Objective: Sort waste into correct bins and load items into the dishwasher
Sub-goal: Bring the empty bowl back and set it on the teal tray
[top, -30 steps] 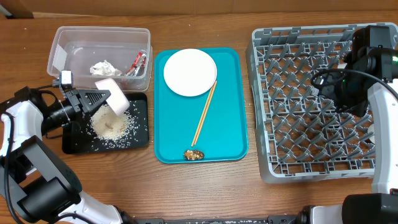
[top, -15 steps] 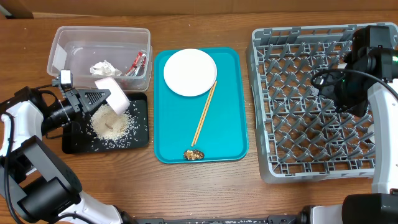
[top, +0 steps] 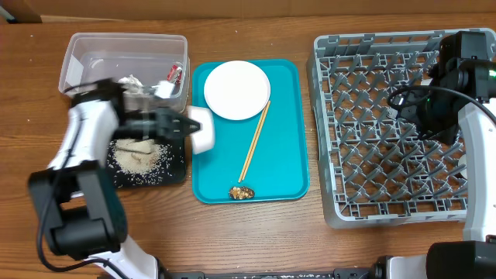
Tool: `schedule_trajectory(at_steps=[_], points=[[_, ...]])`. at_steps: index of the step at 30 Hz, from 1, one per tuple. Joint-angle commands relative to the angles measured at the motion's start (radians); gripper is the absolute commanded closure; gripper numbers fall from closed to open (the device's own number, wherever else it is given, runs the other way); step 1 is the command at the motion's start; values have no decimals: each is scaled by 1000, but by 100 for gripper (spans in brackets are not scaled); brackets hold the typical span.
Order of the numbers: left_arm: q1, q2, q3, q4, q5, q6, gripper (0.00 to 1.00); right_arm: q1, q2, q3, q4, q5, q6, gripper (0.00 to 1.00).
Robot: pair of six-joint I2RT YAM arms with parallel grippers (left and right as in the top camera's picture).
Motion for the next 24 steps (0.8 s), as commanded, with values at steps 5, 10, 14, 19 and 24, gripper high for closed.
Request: schedule_trajectory(at_steps=[5, 10, 14, 19, 24], points=[[-422, -19, 77, 216, -648, -299, 96, -4, -4, 9, 6, 6, -6, 13], [-655, -19, 77, 277, -929, -360, 95, -4, -4, 9, 5, 6, -6, 13], [-743, -19, 77, 304, -1028, -361, 93, -4, -4, 9, 5, 5, -6, 13], [-765, -19, 83, 304, -1038, -361, 30, -4, -4, 9, 5, 1, -6, 12], [-737, -19, 198, 174, -1040, -397, 27, -4, -4, 9, 10, -6, -5, 7]])
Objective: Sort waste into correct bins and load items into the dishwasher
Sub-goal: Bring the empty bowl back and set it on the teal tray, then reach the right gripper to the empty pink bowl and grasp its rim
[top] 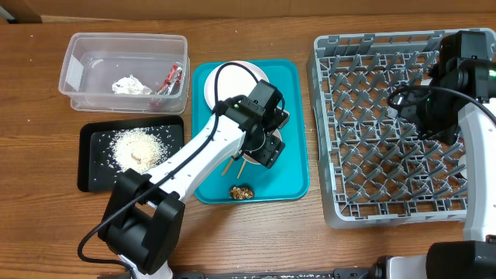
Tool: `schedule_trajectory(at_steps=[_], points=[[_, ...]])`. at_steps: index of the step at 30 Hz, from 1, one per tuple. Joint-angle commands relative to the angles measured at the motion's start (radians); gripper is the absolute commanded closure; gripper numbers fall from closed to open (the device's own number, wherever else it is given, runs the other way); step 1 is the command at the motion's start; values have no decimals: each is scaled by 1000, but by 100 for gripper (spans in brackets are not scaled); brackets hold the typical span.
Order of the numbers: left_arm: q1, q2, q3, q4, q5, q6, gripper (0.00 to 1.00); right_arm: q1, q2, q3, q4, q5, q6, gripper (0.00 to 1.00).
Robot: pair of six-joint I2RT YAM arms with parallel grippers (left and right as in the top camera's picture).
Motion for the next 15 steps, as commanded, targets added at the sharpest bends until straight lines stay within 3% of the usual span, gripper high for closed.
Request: schedule_trajectory(at_steps=[1, 5, 8, 15], points=[[34, -19, 130, -92, -26, -42, 27, -4, -4, 9, 10, -9, -6, 7], [130, -42, 246, -220, -69, -111, 27, 2, -3, 9, 47, -120, -8, 6], [237, -99, 259, -238, -67, -172, 26, 41, -3, 9, 88, -266, -87, 6], [538, -193, 259, -391, -66, -290, 25, 245, -1, -34, 180, -275, -90, 5]])
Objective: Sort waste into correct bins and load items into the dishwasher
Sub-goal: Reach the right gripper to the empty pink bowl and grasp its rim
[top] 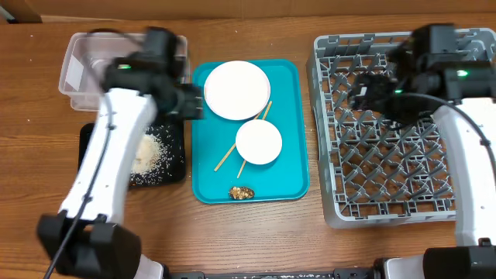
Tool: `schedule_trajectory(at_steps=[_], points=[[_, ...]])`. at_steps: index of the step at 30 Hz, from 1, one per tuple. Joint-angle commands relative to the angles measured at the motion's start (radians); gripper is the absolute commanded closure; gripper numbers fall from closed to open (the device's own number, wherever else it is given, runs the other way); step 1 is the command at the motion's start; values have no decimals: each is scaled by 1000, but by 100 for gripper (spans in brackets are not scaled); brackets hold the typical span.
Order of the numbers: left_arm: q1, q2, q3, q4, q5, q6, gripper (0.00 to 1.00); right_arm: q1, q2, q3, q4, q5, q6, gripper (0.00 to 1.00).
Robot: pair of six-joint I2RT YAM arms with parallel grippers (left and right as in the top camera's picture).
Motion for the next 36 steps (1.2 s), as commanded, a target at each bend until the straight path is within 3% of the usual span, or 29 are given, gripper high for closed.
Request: schedule_trajectory(at_steps=[1, 5, 15, 19, 25, 36], points=[[105, -40, 21, -79, -5, -70, 25, 105, 0, -42, 48, -34, -11, 5], [181, -39, 16, -129, -6, -69, 25, 218, 5, -124, 140, -34, 2, 7], [172, -38, 16, -113, -6, -80, 23, 411, 165, -256, 294, -33, 107, 18], [171, -38, 16, -109, -6, -80, 22, 447, 259, -256, 305, 42, 186, 21], [171, -37, 16, -108, -6, -80, 21, 450, 360, -256, 369, 45, 195, 29], [171, -37, 16, -107, -6, -80, 20, 450, 396, -258, 415, 42, 234, 64]])
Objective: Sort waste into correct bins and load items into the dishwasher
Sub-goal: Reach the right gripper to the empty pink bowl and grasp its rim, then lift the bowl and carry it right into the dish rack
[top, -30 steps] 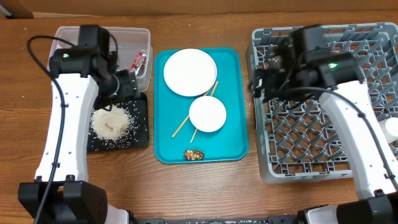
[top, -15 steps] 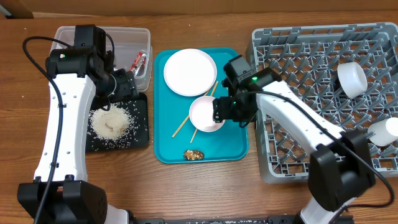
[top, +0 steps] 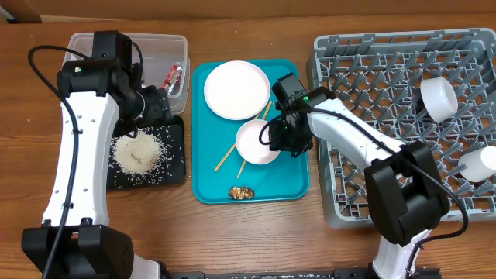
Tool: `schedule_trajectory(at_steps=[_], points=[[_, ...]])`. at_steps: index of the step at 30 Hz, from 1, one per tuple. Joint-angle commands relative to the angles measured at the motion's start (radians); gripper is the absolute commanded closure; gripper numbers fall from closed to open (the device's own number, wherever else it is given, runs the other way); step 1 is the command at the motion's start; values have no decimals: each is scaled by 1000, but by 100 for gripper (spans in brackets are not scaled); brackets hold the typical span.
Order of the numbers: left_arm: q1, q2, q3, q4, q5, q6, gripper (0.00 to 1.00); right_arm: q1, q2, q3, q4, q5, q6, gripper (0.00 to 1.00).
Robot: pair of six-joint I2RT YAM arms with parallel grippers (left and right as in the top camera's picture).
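Note:
A small white bowl (top: 256, 143) stands on the teal tray (top: 291, 81), below a large white plate (top: 236, 89). My right gripper (top: 280, 133) reaches in from the rack side and sits at the bowl's right rim; its jaws are too dark to read. Two chopsticks (top: 227, 157) lie partly under the bowl, and a brown food scrap (top: 241, 191) rests near the tray's front edge. My left gripper (top: 160, 106) hovers open between the clear bin (top: 77, 70) and the black tray (top: 97, 174) of rice, holding nothing.
The grey dish rack (top: 372, 85) fills the right side, with a white cup (top: 438, 97) and another white piece (top: 480, 163) in it. The clear bin holds a crumpled wrapper (top: 128, 84) and a red wrapper (top: 172, 76). Rice (top: 139, 151) is heaped on the black tray.
My right arm has moved from over the rack to the teal tray, its gripper now at the bowl's right rim. The left gripper has drawn back left. The bowl has not shifted.
My left gripper held the small white bowl beside the rice on the black tray. Then it was over the teal tray with the bowl. Then the bowl stood free on the chopsticks and the left arm was back by the bin. Now the right gripper is at the bowl.

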Motion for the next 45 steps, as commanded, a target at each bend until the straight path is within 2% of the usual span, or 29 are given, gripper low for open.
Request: schedule_trajectory(at_steps=[1, 9, 17, 21, 22, 26, 30, 34, 38, 43, 45], points=[[-8, -10, 11, 3, 1, -17, 20, -2, 10, -4, 6, 7, 10, 67], [-8, -10, 11, 2, 1, -17, 20, -2, 10, -4, 3, 7, 14, 76], [-8, -10, 11, 2, 1, -17, 20, -2, 46, -4, 5, 10, 40, 78], [-8, -10, 11, 2, 0, -17, 20, -2, 51, -4, 7, 10, 40, 90], [-8, -10, 11, 2, 0, -17, 20, -2, 51, -3, 5, 9, 40, 96], [-8, -10, 11, 2, 0, -17, 20, -29, 35, 53, -95, 16, 39, 96], [-8, -10, 11, 2, 0, -17, 20, -50, -30, 143, -179, 105, 39, 96], [-8, -10, 11, 3, 0, -17, 20, -74, -155, 251, -239, 318, 35, 96], [-8, -10, 11, 9, 0, -17, 20, -106, -274, 276, -196, 709, 36, 96], [-7, -10, 11, 15, 0, -17, 20, -176, -292, 276, -113, 1194, 35, 96], [-7, -9, 11, 17, 0, -17, 20, -217, -285, 274, -74, 1302, 35, 96]])
